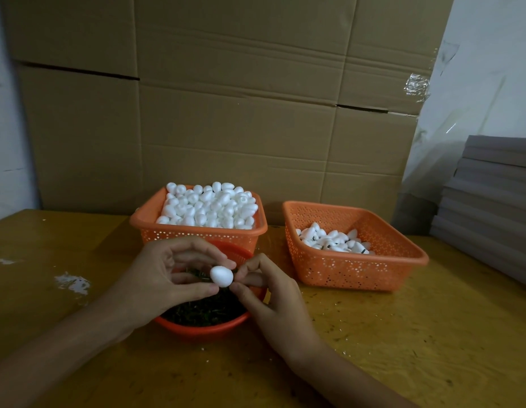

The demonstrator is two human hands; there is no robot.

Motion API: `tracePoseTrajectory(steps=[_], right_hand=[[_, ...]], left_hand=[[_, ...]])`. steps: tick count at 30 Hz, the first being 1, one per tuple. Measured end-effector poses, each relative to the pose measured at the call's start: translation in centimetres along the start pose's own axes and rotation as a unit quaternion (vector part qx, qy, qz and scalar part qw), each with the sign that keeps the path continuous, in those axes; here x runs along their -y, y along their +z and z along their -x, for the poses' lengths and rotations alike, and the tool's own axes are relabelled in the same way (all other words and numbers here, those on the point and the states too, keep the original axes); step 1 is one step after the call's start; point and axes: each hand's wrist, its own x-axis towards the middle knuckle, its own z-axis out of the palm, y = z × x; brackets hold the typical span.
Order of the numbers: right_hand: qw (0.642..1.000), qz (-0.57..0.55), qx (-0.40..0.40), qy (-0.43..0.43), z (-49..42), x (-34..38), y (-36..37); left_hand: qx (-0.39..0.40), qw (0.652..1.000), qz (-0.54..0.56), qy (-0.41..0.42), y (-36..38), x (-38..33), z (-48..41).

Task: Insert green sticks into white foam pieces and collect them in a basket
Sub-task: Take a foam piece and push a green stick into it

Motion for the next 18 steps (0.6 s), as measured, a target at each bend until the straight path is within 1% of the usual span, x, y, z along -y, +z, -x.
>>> tracePoseTrajectory(steps=[6,9,12,14,15,18], right_hand=[[1.0,-0.007,0.0,0.003,0.1,-0.1,-0.2],[1.0,0.012,-0.026,-0.01,0.2,-0.2,0.1],[0.994,0.044,-0.094,-0.02,0.4,-0.2,0.6],[0.984,0.069,-0.162,-0.026,0.5,-0.3,0.6],[0.977,0.079,-0.194,-0.028,0.4,-0.3,0.3],[0.959,0.092,-0.268,-0.024,-0.5,-0.2,-2.0]], left_hand=[[0.001,1.0,0.001,0.02,0.3,0.0,-0.1],[-0.015,0.999,-0.006,0.048,0.6,-0.1,0.0],[-0.067,0.995,-0.033,0.064,0.9,0.4,0.3],[-0.092,0.989,-0.095,0.071,1.3,0.7,0.6],[-0.088,0.983,-0.139,0.076,1.4,0.9,0.9],[-0.045,0.96,-0.259,0.097,2.0,1.1,1.3]])
